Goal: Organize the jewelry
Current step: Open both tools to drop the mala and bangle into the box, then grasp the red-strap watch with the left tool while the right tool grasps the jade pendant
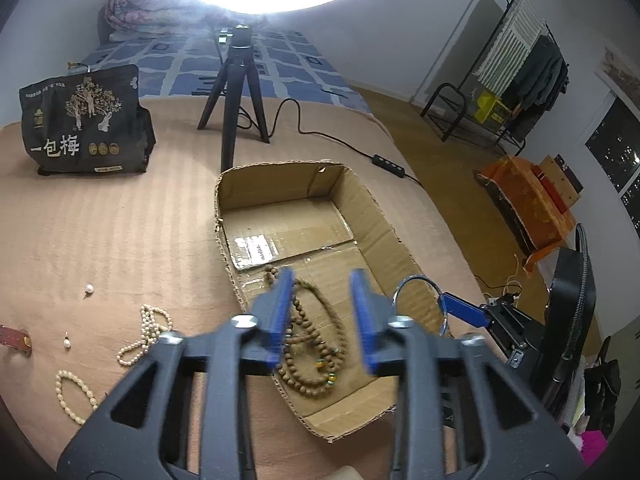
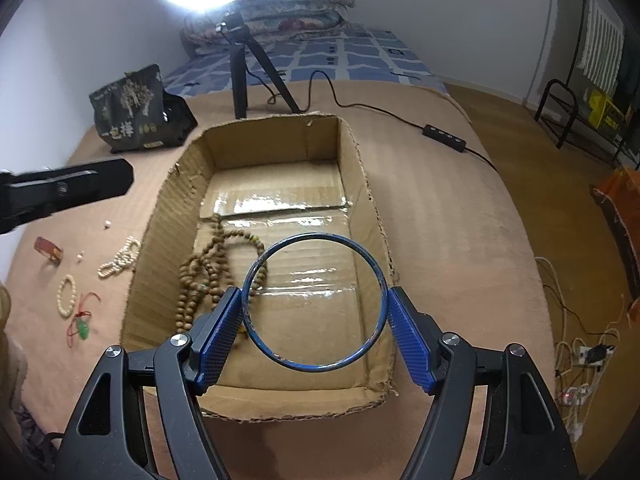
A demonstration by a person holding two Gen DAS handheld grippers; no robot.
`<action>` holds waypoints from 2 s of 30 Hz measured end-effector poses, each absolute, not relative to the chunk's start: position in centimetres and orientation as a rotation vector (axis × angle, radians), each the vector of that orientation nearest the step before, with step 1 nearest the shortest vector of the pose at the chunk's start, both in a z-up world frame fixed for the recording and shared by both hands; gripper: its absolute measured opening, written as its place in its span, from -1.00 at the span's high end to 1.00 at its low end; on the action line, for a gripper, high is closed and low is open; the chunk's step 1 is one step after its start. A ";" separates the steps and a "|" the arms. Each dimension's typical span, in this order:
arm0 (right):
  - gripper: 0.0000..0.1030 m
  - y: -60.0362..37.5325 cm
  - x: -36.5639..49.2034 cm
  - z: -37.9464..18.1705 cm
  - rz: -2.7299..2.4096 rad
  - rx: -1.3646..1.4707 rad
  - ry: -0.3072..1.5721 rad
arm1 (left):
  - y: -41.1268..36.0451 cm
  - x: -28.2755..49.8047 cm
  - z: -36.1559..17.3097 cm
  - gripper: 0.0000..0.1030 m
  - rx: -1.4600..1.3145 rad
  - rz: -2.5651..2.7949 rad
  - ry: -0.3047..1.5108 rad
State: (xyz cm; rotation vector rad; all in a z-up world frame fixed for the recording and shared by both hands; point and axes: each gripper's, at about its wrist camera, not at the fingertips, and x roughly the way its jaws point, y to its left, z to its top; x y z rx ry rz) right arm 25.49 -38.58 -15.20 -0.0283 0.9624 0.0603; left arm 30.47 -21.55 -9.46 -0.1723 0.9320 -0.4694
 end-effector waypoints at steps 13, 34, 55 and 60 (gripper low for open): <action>-0.42 -38.8 24.5 -13.9 0.039 -0.025 0.934 | -19.3 28.6 -7.7 0.28 -0.135 -0.443 0.883; -0.42 -31.2 21.6 -9.1 0.166 0.030 0.801 | -5.3 24.9 -3.7 -0.29 -0.131 -0.276 0.780; -0.43 -20.0 22.9 -16.3 0.349 -0.034 1.031 | 8.1 26.9 -13.2 -0.51 -0.300 -0.042 1.031; -0.42 -18.6 22.7 -17.8 0.372 -0.059 1.071 | 8.6 28.1 -15.5 -0.51 -0.332 -0.009 1.082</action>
